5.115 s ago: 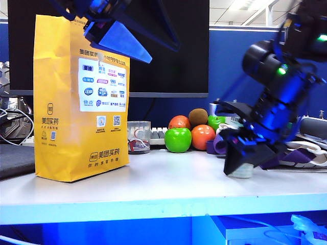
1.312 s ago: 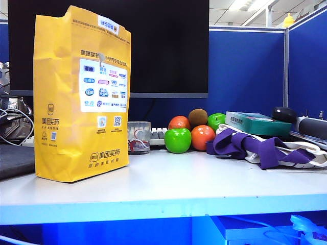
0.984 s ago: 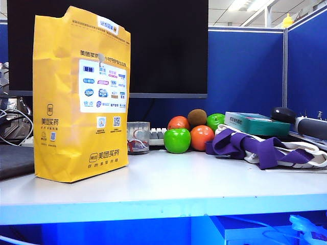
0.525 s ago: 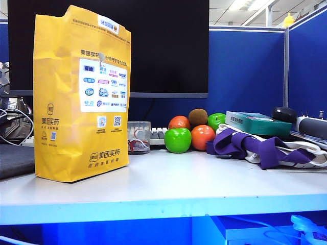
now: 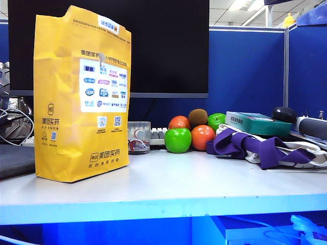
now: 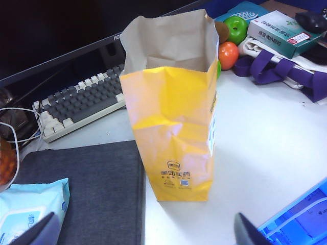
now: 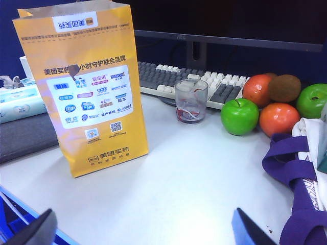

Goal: Pick up the transparent tape and throw it into the yellow paper bag.

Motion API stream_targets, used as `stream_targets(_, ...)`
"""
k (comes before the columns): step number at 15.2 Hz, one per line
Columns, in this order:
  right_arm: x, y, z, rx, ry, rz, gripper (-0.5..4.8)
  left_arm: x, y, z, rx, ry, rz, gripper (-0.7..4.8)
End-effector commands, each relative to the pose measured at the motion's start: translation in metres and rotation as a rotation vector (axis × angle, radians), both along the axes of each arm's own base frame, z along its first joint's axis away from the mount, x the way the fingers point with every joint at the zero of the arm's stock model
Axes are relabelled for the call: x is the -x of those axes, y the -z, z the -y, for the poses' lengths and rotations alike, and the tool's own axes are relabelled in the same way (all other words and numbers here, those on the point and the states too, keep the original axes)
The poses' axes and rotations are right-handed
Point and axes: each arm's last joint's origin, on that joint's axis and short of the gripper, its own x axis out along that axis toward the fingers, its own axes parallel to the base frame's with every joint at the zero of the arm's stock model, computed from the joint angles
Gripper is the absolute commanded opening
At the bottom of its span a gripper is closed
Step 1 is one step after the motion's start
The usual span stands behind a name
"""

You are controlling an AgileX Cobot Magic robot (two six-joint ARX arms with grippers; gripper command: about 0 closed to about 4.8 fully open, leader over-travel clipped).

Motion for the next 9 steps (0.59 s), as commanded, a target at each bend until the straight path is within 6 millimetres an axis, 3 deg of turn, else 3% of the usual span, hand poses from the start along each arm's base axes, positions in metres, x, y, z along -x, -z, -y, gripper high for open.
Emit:
stream_targets(1, 0.000, -0.002, 0.000, -0.009, 0.001, 0.013, 4.79, 0.005, -0.002, 0.003, 0.015, 0.073, 0.024, 4.79)
stream_targets(3, 0.002, 0.005, 0.001, -0.017, 0.001, 0.030, 4.79, 0.011, 0.002, 0.002, 0.031, 0.094, 0.060, 4.79)
stream_targets(6, 0.015, 0.018, 0.007, -0.047, 0.010, 0.099, 4.79, 0.019, 0.038, -0.005, 0.036, -0.022, 0.136, 4.79)
stream_targets(7, 0.018, 0.020, 0.010, -0.056, 0.020, 0.123, 4.79, 0.017, 0.052, -0.006, 0.034, -0.059, 0.127, 4.79)
stream_targets(9, 0.024, 0.032, 0.020, -0.071, 0.098, 0.175, 4.79, 0.014, 0.098, -0.012, 0.020, -0.208, 0.105, 4.79)
